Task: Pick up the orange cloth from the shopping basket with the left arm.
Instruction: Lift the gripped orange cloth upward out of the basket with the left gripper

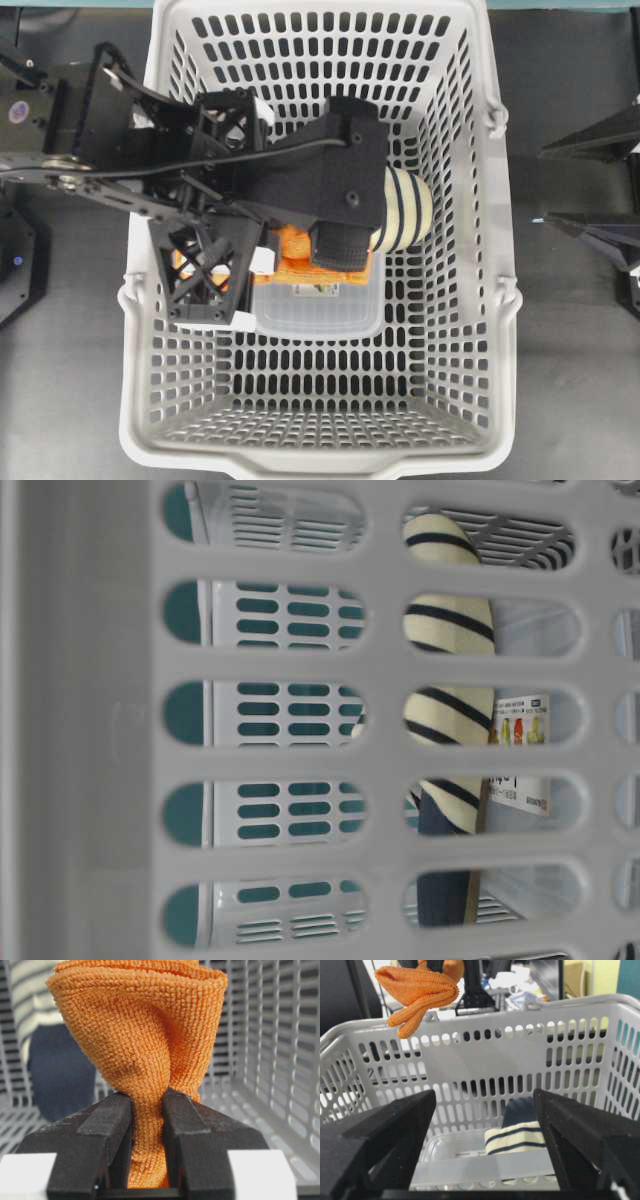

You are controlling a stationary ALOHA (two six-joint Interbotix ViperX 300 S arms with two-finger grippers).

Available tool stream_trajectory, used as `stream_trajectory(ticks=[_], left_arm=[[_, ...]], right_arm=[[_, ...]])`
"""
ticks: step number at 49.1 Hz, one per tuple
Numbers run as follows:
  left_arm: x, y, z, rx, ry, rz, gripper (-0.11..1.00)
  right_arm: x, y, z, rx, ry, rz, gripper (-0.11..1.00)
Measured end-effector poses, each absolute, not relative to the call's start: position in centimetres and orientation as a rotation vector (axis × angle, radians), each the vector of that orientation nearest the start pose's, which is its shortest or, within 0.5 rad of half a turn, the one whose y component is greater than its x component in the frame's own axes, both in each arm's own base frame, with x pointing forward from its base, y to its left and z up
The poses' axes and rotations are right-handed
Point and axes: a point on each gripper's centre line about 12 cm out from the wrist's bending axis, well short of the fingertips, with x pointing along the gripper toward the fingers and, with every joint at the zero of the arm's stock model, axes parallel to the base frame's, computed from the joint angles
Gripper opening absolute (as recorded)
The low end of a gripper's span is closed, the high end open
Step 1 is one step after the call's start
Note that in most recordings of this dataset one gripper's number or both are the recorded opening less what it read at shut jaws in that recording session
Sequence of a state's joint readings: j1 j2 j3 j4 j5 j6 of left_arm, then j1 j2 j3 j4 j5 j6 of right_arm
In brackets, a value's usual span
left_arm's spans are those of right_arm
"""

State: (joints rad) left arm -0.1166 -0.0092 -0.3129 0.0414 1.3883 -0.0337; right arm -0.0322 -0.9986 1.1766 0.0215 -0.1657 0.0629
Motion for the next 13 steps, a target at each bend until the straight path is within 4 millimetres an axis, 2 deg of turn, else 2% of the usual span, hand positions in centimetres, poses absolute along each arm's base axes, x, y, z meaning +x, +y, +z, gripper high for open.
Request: stream_trajectory(ticks=[13], left_arm=[[38.94,-4.03,41.75,0.1,0.99,-0.082,0.15]], right_arm=[[19.27,-0.66,28.59,0.084,0.006,-0.036,0.75]])
